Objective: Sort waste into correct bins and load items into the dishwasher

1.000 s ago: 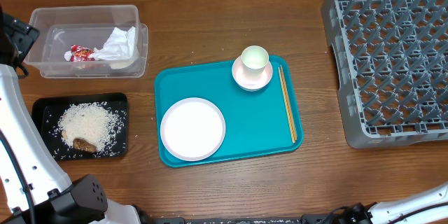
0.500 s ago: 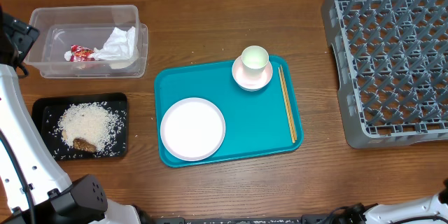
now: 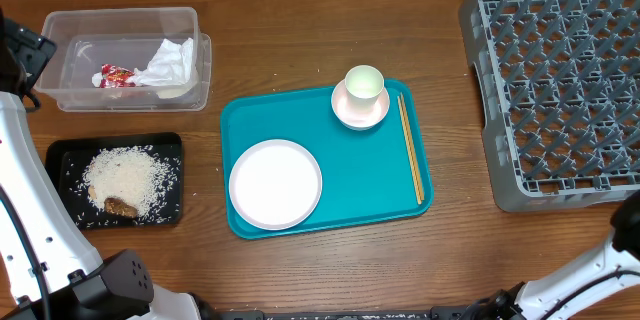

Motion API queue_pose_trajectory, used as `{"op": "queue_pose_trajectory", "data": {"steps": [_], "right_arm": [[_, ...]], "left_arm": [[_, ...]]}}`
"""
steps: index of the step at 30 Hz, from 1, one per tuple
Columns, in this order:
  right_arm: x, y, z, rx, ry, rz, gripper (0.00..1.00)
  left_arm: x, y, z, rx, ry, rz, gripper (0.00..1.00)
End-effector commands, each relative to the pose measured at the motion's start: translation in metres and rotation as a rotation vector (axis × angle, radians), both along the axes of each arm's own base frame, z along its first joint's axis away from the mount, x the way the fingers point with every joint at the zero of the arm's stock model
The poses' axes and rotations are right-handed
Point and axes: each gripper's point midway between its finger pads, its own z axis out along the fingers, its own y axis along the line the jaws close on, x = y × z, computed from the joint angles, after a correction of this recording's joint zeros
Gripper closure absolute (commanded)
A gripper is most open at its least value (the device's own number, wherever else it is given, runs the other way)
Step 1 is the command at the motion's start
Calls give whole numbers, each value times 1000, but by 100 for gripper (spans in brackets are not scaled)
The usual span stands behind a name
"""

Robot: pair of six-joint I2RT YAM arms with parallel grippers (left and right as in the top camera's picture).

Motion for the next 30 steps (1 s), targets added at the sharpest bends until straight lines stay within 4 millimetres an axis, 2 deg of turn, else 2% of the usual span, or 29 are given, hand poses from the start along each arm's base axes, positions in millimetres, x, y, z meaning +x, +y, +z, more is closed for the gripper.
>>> {"op": "queue_pose_trajectory", "data": {"steps": [1,5,8,11,14,17,21,23,25,27,28,29,30], "right_arm": [[-29,-32,-16,-69,107,-137,55],[-40,-38,-29,-81,172,-124,55],[-61,-47,-41,-80,248,-186,56],[-80,-55,-43,-92,301,-240,56],[-89,-55,-38,-80,304,-263,56],[-96,-53,-20,-62,264,-318,57],[-95,-47,35,-90,134,-358,55],[-86,-31,73,-89,29,-289,53],[-73,-4,107,-53,-85,-167,49],[-58,39,143,22,-217,19,43],[-54,64,158,72,-271,116,36],[-50,92,170,133,-321,219,26],[-48,124,182,199,-363,338,25]], "left_arm": [[0,2,1,2,-6,19,0],[0,2,1,2,-6,19,0],[0,2,1,2,-6,19,0],[0,2,1,2,-6,19,0],[0,2,1,2,-6,19,0],[0,2,1,2,-6,19,0],[0,2,1,2,-6,19,0],[0,2,1,2,-6,19,0],[0,2,1,2,-6,19,0],[0,2,1,2,-6,19,0],[0,2,1,2,-6,19,0],[0,2,1,2,-6,19,0],[0,2,1,2,-6,19,0]]}}
